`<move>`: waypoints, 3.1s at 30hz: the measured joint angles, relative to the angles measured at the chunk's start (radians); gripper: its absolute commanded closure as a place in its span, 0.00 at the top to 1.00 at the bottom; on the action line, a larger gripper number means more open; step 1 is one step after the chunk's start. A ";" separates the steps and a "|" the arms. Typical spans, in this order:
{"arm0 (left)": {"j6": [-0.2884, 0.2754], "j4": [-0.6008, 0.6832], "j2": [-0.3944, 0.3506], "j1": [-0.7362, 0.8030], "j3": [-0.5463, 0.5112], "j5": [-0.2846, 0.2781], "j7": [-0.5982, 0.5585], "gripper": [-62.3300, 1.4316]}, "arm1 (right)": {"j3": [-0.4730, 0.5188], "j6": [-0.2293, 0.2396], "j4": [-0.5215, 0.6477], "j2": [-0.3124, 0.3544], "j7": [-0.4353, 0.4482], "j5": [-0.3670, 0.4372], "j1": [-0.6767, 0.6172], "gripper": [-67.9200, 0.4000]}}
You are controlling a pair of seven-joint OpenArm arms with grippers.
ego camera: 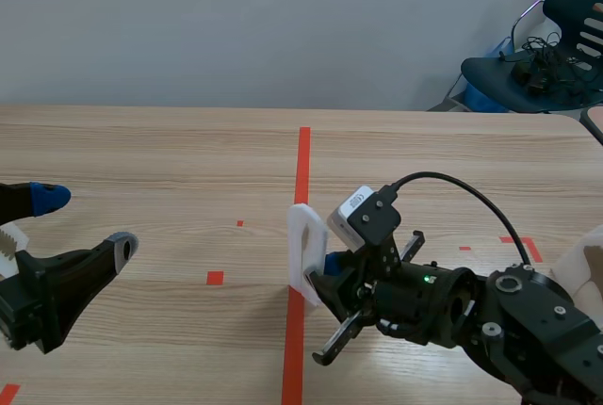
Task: Do the leaf sorting experiment
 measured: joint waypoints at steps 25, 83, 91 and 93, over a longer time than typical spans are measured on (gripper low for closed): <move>0.000 0.000 0.000 0.000 0.000 0.000 -0.008 1.00 | 0.599 -0.011 0.524 0.019 -0.139 0.170 -0.526 0.08; 0.000 0.000 0.000 -0.036 0.000 0.000 0.002 1.00 | 0.771 -0.021 0.727 0.290 -0.451 0.606 -0.431 1.00; -0.005 0.000 -0.003 -0.035 0.000 0.000 0.004 1.00 | 0.650 -0.022 0.729 0.285 -0.442 0.621 -0.457 1.00; -0.011 0.000 -0.003 -0.036 0.000 0.000 0.004 1.00 | 0.626 -0.024 0.728 0.285 -0.423 0.576 -0.455 1.00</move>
